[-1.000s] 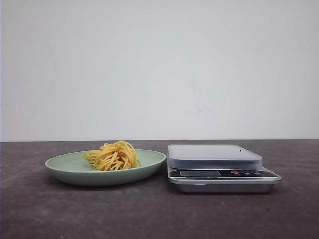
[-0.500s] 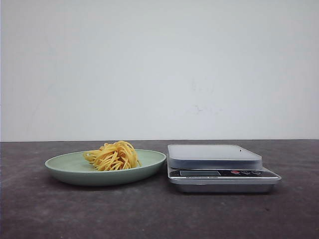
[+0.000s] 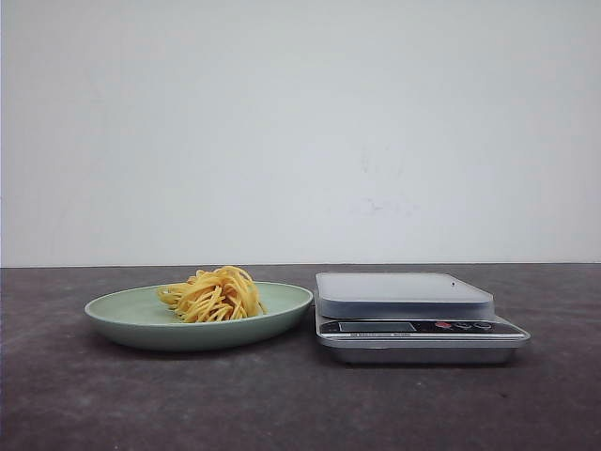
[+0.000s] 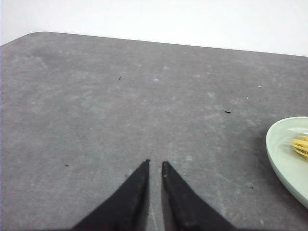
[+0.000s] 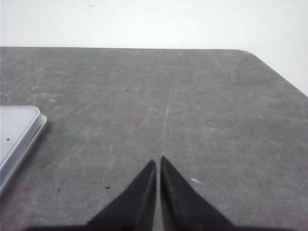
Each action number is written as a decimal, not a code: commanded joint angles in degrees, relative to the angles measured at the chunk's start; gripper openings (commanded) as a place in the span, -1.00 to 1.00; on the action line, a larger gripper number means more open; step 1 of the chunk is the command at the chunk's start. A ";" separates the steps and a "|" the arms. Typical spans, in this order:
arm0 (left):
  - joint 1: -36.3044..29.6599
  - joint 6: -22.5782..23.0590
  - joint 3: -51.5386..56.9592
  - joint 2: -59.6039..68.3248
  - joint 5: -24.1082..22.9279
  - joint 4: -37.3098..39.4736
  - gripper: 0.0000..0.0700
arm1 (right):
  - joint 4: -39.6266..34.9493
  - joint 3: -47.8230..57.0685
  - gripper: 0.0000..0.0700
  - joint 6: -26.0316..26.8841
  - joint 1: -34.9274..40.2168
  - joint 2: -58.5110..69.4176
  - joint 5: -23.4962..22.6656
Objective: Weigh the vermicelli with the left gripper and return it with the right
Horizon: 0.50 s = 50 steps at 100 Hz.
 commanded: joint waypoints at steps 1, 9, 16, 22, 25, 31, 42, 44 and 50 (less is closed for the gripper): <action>0.04 0.59 -0.96 -0.02 0.11 0.11 -0.97 | 0.90 -0.20 -0.98 -0.22 0.02 -0.04 -0.13; 0.04 0.42 -0.96 -0.02 0.13 1.86 -0.97 | 0.94 -0.20 -0.98 -0.20 0.02 -0.04 -0.13; 0.04 -0.26 -0.96 -0.02 0.15 3.06 -0.97 | 0.94 -0.20 -0.98 1.40 0.02 -0.04 -0.13; 0.04 -0.26 -0.94 -0.02 0.13 3.50 -0.97 | 0.92 -0.15 -0.98 3.85 0.02 -0.04 -0.13; 0.04 -0.98 -0.94 -0.02 0.13 4.00 -0.97 | 1.03 -0.02 -0.98 5.38 0.02 -0.04 -0.15; 0.04 -4.39 -0.83 0.00 0.20 5.62 -0.97 | 1.09 0.81 -0.99 8.52 0.02 -0.04 -0.24; 0.00 -9.88 1.42 0.04 2.49 6.86 -0.97 | 0.48 4.52 -0.99 11.87 0.02 0.00 -3.30; 0.00 -10.93 2.38 0.07 3.06 6.91 -0.97 | 0.07 5.57 -0.99 12.15 0.02 0.04 -4.17; -0.09 -12.79 6.14 0.22 4.42 7.41 -0.96 | -2.01 9.40 -0.99 12.68 0.02 0.90 -5.97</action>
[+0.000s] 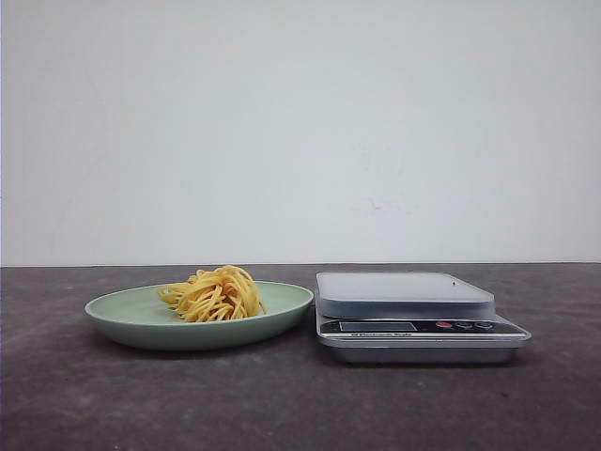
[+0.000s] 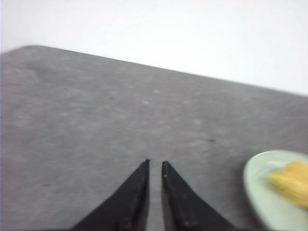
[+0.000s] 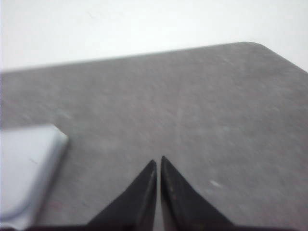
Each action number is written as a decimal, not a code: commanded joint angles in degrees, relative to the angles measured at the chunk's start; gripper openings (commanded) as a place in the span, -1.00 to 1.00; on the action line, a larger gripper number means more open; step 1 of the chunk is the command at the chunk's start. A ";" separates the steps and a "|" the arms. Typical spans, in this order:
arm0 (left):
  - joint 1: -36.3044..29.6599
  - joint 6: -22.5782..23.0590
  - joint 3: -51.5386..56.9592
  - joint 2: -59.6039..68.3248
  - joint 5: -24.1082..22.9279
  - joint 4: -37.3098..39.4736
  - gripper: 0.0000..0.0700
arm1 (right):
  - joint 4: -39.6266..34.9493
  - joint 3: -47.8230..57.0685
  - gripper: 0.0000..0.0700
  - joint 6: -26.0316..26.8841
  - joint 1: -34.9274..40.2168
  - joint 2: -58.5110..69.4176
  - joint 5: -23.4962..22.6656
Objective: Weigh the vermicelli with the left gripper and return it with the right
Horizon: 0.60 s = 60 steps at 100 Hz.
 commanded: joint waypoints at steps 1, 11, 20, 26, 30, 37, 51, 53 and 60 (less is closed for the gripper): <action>-0.11 -4.94 5.44 0.20 1.33 2.03 -0.96 | -0.63 4.98 -0.99 2.89 0.02 0.66 -1.42; -0.09 -3.61 13.25 2.67 0.98 2.16 -0.96 | -3.80 11.78 -0.99 3.98 0.04 3.48 -1.36; -0.09 -2.78 21.09 7.67 0.85 -1.92 -0.96 | -5.05 17.86 -0.99 5.01 0.07 7.26 -2.12; -0.09 -2.58 26.14 11.85 1.05 -6.01 -0.96 | -7.80 22.43 -0.99 5.01 0.07 10.32 -4.00; -0.09 -2.51 29.29 14.73 2.16 -8.61 -0.96 | -10.88 25.75 -0.99 4.83 0.07 12.57 -4.63; -0.09 -2.32 33.81 19.32 3.37 -12.26 -0.96 | -15.12 30.77 -0.99 2.91 0.09 16.68 -5.57; -0.09 -2.36 38.32 26.12 9.29 -15.12 -0.15 | -17.46 37.27 0.00 0.63 0.09 22.40 -9.11; -0.11 -2.36 38.53 26.84 10.23 -15.23 0.12 | -17.46 37.88 0.27 0.28 0.09 22.91 -9.31; -0.11 -2.82 38.95 28.96 13.94 -15.50 0.69 | -17.46 39.50 0.76 -0.09 0.09 24.06 -10.16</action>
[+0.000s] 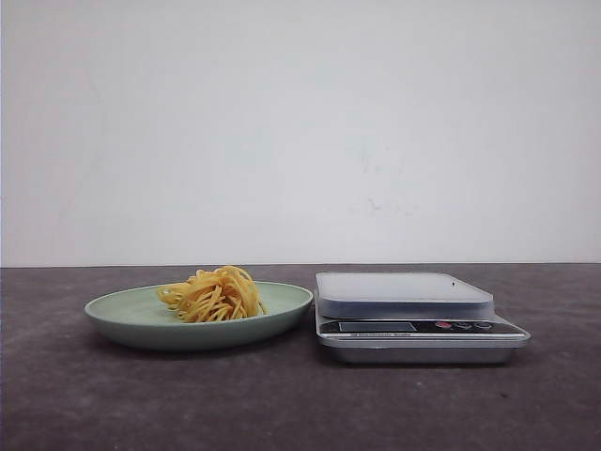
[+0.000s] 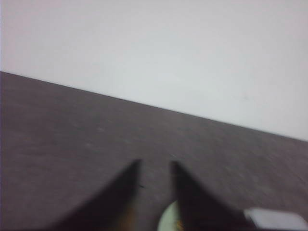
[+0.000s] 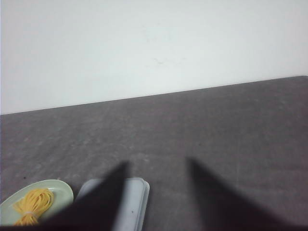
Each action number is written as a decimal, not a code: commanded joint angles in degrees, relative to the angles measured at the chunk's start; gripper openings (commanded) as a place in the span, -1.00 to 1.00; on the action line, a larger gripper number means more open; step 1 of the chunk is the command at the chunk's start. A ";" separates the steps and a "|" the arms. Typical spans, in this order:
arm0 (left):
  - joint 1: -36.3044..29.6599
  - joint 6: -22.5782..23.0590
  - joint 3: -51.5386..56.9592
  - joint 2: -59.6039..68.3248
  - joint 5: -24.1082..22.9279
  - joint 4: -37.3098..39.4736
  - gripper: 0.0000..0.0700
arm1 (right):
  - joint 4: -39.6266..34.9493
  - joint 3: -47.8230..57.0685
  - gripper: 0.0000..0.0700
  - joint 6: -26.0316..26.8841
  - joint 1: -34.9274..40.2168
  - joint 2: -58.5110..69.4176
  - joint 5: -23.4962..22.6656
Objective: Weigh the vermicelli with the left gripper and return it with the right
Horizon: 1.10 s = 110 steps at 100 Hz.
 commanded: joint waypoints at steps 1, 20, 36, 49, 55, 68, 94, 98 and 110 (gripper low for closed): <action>-0.07 0.00 1.01 1.60 3.37 -0.46 0.68 | 0.17 1.73 0.76 -1.46 0.07 0.83 -1.11; -0.11 -1.38 1.09 4.94 7.69 0.02 0.59 | -0.24 2.73 0.76 -1.95 0.77 1.70 -1.73; -2.54 -5.46 1.53 9.94 9.86 3.98 0.58 | -1.25 2.73 0.76 -2.32 1.90 2.62 -2.73; -7.98 -6.75 4.50 18.08 8.66 4.59 0.54 | -1.40 2.73 0.76 -2.29 2.73 4.42 -3.13; -10.97 -6.93 6.25 22.53 6.73 4.46 0.44 | -1.42 2.73 0.76 -2.32 3.15 5.20 -3.45; -15.98 -7.32 10.99 33.44 3.91 3.10 0.44 | -1.46 2.73 0.76 -2.34 3.83 7.06 -4.09; -21.55 -8.04 21.33 54.18 2.91 -2.78 0.44 | -1.51 2.73 0.76 -2.80 4.48 8.13 -4.07; -21.99 -8.24 22.64 56.94 2.75 -3.67 0.44 | -1.51 2.73 0.76 -2.80 4.48 8.13 -4.09; -23.32 -8.57 26.08 64.35 2.78 -6.80 0.44 | -1.70 2.73 0.76 -2.80 4.48 8.09 -4.26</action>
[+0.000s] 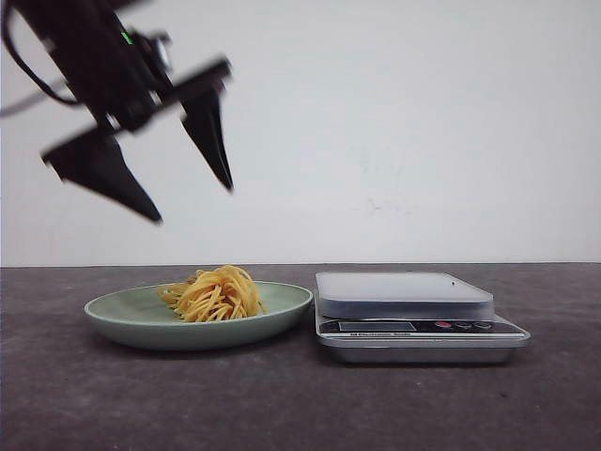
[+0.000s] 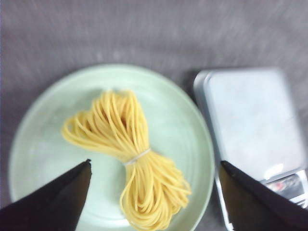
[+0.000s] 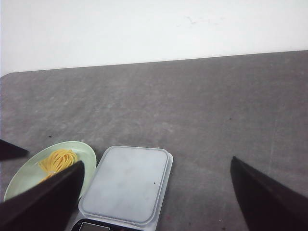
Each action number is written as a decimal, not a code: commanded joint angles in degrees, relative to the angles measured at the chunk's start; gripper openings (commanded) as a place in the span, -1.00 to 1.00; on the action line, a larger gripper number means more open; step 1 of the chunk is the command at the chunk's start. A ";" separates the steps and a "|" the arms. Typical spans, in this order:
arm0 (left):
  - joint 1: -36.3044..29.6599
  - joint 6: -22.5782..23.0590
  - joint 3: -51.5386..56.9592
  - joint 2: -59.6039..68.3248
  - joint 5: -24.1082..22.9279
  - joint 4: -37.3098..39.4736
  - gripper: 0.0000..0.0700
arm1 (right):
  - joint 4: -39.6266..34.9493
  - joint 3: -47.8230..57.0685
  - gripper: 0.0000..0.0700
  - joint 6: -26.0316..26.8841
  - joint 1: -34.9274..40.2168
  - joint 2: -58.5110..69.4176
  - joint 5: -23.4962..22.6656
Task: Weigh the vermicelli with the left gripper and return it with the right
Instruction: 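Lower the left gripper onto the vermicelli bundle and close on its band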
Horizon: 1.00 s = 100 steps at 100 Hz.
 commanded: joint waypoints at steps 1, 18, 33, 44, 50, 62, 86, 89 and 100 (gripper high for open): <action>-0.72 -0.63 2.27 3.82 -0.37 -0.94 0.44 | 0.26 1.03 0.76 -0.66 0.20 0.11 -0.22; -1.99 -1.09 4.24 10.40 -0.39 -1.33 0.44 | -0.81 1.03 0.76 -0.70 0.20 0.11 -0.70; -2.54 -1.18 4.28 13.70 -1.68 0.02 0.44 | -1.51 1.03 0.76 -0.85 0.22 0.11 -1.49; -2.56 -1.57 4.28 15.17 -1.73 0.37 0.44 | -1.62 1.03 0.76 -0.87 0.37 0.11 -1.49; -2.56 -1.55 4.28 15.26 -1.77 0.66 0.42 | -1.66 1.03 0.76 -0.87 0.59 0.11 -1.49; -2.56 -1.44 4.28 15.26 -1.86 1.95 -0.32 | -1.66 1.03 0.76 -0.85 0.90 0.11 -1.46; -2.56 0.81 4.28 15.26 -1.86 1.81 -0.99 | -1.66 1.03 0.76 -0.85 0.90 0.09 -1.44; -2.56 0.81 4.28 15.26 -1.84 1.68 -0.99 | -1.66 1.03 0.76 -0.85 0.90 0.09 -1.46; -2.54 0.94 4.72 15.08 -1.84 0.50 -0.99 | -1.66 1.03 0.76 -0.85 0.90 0.09 -1.44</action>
